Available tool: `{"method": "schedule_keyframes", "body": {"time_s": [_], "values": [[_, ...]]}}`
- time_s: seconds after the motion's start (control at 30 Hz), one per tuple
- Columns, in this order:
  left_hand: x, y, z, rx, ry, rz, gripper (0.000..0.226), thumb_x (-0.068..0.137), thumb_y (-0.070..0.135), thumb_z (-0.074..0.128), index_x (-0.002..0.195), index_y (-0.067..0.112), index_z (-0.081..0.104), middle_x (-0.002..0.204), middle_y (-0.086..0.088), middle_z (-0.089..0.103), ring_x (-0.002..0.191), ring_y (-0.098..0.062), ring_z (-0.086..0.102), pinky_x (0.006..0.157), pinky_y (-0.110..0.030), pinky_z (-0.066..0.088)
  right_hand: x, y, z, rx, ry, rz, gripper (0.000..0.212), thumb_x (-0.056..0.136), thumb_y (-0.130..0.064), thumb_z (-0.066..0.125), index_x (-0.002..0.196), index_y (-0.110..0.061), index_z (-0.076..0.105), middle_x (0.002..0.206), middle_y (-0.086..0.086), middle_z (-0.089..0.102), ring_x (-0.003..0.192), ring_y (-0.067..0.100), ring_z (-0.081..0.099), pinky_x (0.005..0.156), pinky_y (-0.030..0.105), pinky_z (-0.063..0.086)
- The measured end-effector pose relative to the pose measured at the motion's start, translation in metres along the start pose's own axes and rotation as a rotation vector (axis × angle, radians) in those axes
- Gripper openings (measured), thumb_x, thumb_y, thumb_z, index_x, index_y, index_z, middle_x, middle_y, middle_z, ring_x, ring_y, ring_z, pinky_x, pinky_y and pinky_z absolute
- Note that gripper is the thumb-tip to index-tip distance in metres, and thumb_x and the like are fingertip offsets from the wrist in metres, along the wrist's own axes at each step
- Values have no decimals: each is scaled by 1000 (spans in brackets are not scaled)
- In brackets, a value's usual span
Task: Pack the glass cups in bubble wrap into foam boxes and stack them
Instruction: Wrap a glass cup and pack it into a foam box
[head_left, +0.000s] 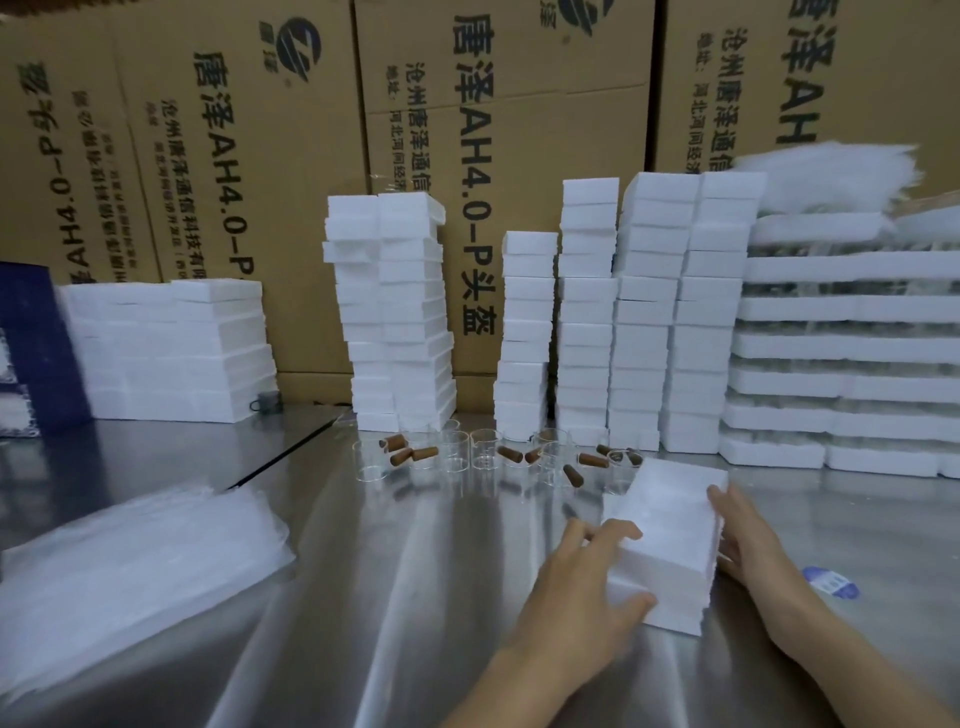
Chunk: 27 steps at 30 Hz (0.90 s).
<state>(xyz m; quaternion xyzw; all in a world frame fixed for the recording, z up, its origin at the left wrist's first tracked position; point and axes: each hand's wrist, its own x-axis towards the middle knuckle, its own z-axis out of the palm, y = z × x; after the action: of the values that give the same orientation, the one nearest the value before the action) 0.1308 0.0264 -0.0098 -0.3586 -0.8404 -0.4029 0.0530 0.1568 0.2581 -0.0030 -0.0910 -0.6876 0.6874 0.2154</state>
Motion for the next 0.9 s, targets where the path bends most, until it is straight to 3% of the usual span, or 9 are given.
{"method": "schedule_keyframes", "body": {"time_s": [0.1,0.2,0.37,0.5,0.63,0.73,0.8,0.87,0.9], "values": [[1,1,1,-35,-20,-3,55,94,47,73,136,62,41,120,27,39,100,-3,58,101,-36,55,5,4,-1,41,35,96,90,70,-80,72,150,-49,46,140,-7,66,123,21,67,112,47,46],[2,1,3,-48,-32,10,58,93,44,72,137,64,40,124,25,40,105,-2,59,105,-35,53,10,4,-3,20,19,138,97,69,-78,75,154,-44,43,147,-5,60,130,25,61,118,51,41],[8,-5,7,-82,-27,25,66,94,37,74,141,65,38,129,19,45,113,-10,57,108,-36,50,6,5,-5,-33,21,78,85,85,-58,74,159,-47,32,144,-14,58,117,7,63,103,37,46],[10,-5,8,-186,-33,7,78,95,29,74,145,73,33,138,20,50,124,-6,55,110,-37,53,10,3,-8,-6,46,91,76,92,-49,70,158,-48,32,140,-12,63,118,14,66,98,36,48],[13,1,14,-246,-38,-33,86,95,24,73,148,74,27,144,15,56,127,-10,59,114,-43,51,21,-2,-11,68,163,136,64,103,-31,63,160,-33,34,142,4,62,95,19,70,75,31,50],[19,2,18,-212,-63,-16,91,98,21,68,153,73,17,133,6,66,115,-18,66,110,-46,53,16,-2,-25,48,105,185,59,97,-52,63,150,-28,53,129,6,72,108,27,73,85,37,54],[20,2,19,-187,-86,-12,96,100,18,63,155,74,9,136,0,66,114,-26,68,110,-48,53,14,0,-38,55,149,200,64,96,-64,58,144,-23,58,131,8,71,113,29,71,92,39,54],[17,4,12,-105,-68,-1,98,101,18,62,154,76,3,158,4,51,132,-30,60,117,-44,45,16,0,-45,66,244,193,72,96,-66,55,152,-22,49,143,12,61,120,33,65,104,43,50],[15,4,2,-68,-16,14,97,101,19,63,155,75,5,164,9,42,142,-23,53,121,-40,39,16,-1,-46,58,289,176,74,98,-66,53,156,-21,44,147,15,57,121,34,63,107,46,48]]}}
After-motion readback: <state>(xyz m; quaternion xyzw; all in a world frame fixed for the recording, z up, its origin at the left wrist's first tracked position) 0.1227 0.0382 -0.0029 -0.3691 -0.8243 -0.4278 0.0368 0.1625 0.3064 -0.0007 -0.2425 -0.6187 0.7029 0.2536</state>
